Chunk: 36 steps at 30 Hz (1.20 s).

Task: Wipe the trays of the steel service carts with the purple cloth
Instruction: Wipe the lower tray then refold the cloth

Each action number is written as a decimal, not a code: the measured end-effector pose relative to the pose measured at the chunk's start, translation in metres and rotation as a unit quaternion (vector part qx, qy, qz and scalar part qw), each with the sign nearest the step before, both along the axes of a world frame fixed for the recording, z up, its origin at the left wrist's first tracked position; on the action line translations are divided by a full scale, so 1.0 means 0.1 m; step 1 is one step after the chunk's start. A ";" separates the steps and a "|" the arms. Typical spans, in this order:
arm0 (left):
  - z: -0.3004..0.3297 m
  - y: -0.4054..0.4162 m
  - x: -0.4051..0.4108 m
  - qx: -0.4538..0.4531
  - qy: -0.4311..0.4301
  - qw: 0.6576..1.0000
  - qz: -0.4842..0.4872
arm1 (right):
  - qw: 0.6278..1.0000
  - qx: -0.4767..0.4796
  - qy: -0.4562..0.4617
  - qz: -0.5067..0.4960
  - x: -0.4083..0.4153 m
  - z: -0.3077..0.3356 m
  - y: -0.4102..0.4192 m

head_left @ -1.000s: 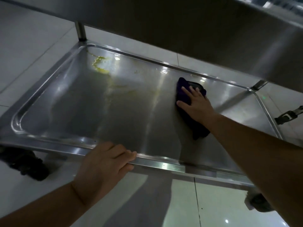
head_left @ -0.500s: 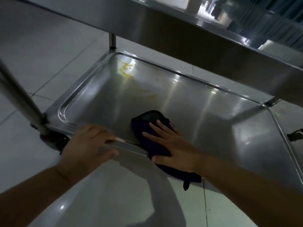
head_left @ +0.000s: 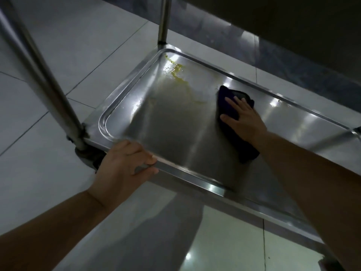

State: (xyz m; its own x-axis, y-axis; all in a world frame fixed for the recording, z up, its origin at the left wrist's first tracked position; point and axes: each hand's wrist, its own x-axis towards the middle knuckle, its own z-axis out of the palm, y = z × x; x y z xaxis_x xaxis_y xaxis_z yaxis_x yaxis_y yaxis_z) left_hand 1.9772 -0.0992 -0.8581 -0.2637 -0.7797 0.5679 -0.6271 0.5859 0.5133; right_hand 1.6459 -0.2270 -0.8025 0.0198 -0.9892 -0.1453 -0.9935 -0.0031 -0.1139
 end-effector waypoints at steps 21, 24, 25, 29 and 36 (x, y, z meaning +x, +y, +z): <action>0.23 0.04 0.43 0.048 -0.062 0.991 0.106 | 0.949 0.041 -0.027 0.313 1.39 -0.04 0.97; 0.20 0.06 0.45 0.064 -0.075 0.988 0.118 | 0.939 0.035 -0.034 0.339 1.27 -0.07 0.74; 0.19 0.05 0.44 0.066 -0.081 0.988 0.115 | 0.945 0.028 -0.032 0.323 1.23 -0.09 0.62; 0.15 0.03 0.48 0.068 -0.085 0.988 0.110 | 0.981 -0.008 -0.030 0.194 1.07 -0.09 0.10; 0.10 0.01 0.54 0.072 -0.060 0.991 0.094 | 0.999 -0.002 0.003 0.037 0.98 -0.06 -0.44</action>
State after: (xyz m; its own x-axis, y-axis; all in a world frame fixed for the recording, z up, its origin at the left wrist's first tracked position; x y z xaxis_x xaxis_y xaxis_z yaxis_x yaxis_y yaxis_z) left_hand 2.0317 -0.0978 -0.8481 -0.1649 -0.8919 0.4210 -0.7802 0.3791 0.4976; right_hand 1.7438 -0.2709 -0.8083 0.0916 -0.9856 -0.1420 -0.9912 -0.0765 -0.1079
